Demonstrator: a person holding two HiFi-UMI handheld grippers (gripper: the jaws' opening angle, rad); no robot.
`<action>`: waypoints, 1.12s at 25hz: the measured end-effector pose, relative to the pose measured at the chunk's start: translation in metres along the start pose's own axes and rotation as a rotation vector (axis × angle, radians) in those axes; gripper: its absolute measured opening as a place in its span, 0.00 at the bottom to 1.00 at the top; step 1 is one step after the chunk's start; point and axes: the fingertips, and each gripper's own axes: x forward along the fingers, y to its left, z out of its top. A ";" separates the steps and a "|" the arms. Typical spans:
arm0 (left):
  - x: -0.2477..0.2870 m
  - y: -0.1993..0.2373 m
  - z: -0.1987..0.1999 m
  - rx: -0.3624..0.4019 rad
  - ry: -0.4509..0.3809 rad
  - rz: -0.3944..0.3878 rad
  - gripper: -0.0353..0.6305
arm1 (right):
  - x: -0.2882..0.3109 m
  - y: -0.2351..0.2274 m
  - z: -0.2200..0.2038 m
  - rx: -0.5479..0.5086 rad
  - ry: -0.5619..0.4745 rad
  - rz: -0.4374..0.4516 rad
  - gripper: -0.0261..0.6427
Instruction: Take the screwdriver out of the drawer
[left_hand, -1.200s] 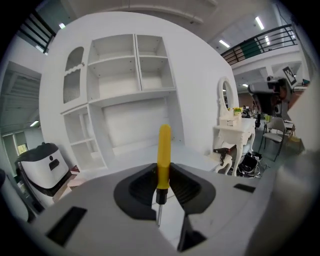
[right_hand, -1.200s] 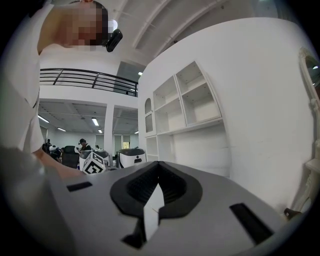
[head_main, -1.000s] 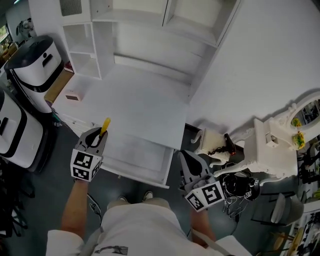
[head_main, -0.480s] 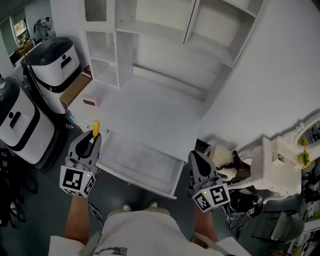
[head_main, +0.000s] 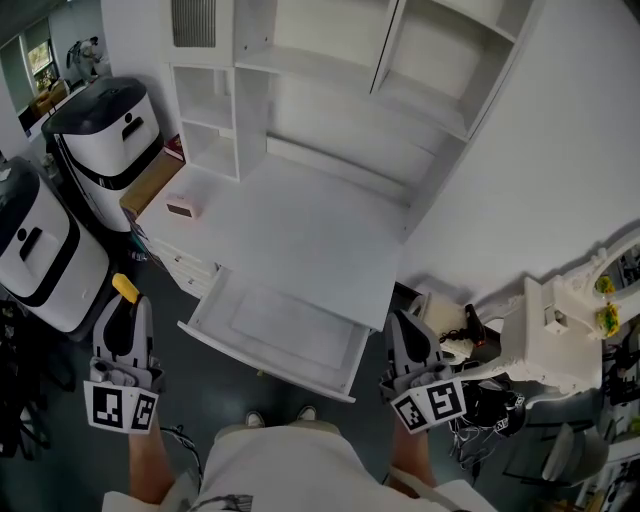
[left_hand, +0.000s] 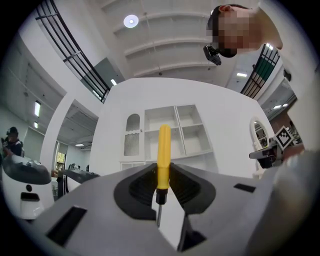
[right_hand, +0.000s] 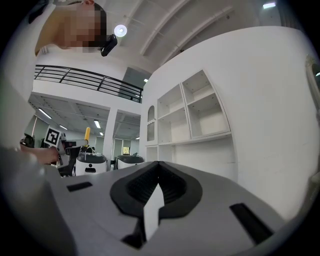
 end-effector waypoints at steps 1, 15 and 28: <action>-0.005 0.003 0.004 0.000 -0.011 0.011 0.17 | -0.002 -0.001 0.000 0.000 0.002 -0.006 0.05; -0.046 0.003 -0.006 -0.106 -0.011 0.097 0.17 | -0.022 -0.010 -0.006 -0.017 0.054 -0.036 0.05; -0.037 -0.010 0.000 -0.118 -0.048 0.051 0.18 | -0.023 -0.005 -0.005 -0.033 0.063 -0.028 0.05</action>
